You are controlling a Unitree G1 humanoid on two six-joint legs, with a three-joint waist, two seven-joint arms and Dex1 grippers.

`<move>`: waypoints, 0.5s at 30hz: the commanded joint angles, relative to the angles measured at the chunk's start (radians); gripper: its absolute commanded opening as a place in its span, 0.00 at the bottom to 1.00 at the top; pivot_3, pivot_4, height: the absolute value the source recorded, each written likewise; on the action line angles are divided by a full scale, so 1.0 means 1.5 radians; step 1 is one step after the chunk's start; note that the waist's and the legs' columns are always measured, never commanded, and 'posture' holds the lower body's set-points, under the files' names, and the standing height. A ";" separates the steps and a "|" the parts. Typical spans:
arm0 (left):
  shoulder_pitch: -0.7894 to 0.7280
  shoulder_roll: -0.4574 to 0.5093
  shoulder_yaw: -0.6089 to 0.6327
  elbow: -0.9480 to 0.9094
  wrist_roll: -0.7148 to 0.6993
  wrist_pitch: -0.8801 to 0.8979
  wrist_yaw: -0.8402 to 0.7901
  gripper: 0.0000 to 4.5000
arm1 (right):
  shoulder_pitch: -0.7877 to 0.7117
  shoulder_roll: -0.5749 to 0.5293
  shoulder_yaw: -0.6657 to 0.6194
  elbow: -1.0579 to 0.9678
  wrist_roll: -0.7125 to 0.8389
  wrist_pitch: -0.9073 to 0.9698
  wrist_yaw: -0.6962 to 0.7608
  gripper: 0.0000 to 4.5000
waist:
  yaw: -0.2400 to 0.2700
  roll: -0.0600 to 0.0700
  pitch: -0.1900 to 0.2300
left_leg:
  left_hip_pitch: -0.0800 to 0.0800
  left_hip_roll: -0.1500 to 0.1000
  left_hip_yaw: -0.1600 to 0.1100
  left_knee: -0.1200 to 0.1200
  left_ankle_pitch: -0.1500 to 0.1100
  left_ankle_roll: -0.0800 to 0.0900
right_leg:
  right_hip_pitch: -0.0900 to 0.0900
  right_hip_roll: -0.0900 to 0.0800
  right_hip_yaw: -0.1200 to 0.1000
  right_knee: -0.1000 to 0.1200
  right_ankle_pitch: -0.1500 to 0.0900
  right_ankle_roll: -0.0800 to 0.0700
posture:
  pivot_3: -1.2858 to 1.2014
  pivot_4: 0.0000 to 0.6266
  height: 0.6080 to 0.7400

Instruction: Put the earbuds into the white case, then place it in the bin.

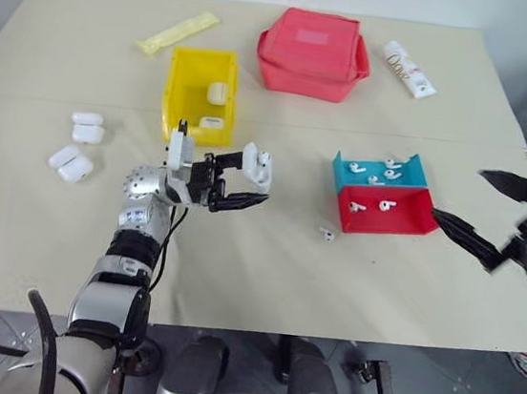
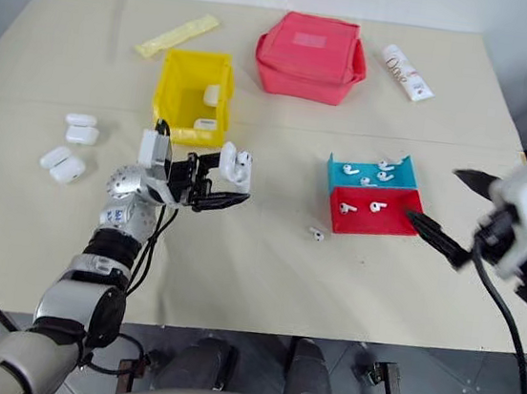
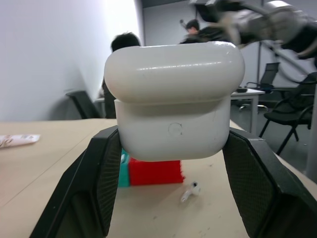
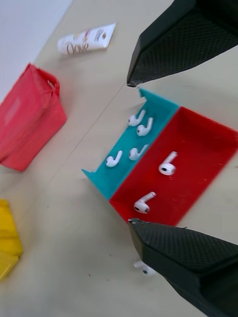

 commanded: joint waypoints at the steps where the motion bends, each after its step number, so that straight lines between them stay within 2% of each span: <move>1: 0.020 0.000 -0.004 -0.061 -0.007 0.010 0.007 0.61 | -0.116 -0.013 0.117 0.076 -0.051 0.003 0.027 0.99 | -0.001 0.000 0.000 | 0.000 0.000 0.000 0.000 0.000 0.000 | 0.000 0.000 0.000 0.000 0.000 0.000 | 0.52 0.24 1.00; 7: 0.079 0.009 -0.004 -0.149 -0.010 0.025 0.041 0.61 | -0.415 0.026 0.400 0.293 -0.207 0.069 0.121 0.99 | -0.012 0.001 0.000 | 0.000 0.000 0.000 0.000 0.000 0.000 | -0.001 0.000 0.000 0.001 0.000 0.000 | 0.52 0.24 1.00; 10: 0.106 0.016 -0.006 -0.182 -0.012 0.031 0.054 0.61 | -0.482 0.060 0.445 0.374 -0.255 0.053 0.137 0.86 | -0.013 0.001 0.000 | -0.002 0.000 -0.001 0.000 0.000 0.000 | -0.002 0.000 -0.001 0.000 0.000 0.000 | 0.52 0.24 1.00; 14: 0.135 0.021 -0.007 -0.221 -0.014 0.039 0.077 0.61 | -0.546 0.100 0.494 0.456 -0.306 0.020 0.186 0.56 | -0.017 0.001 0.000 | -0.004 -0.001 0.000 0.001 0.000 0.000 | -0.003 0.000 -0.001 0.001 0.000 0.000 | 0.52 0.24 1.00; 15: 0.141 0.023 -0.008 -0.230 -0.015 0.041 0.081 0.61 | -0.559 0.110 0.500 0.474 -0.318 0.017 0.192 0.56 | -0.017 0.001 0.000 | -0.004 0.000 0.000 0.001 0.000 0.000 | -0.004 0.000 0.000 0.001 0.000 0.000 | 0.52 0.24 1.00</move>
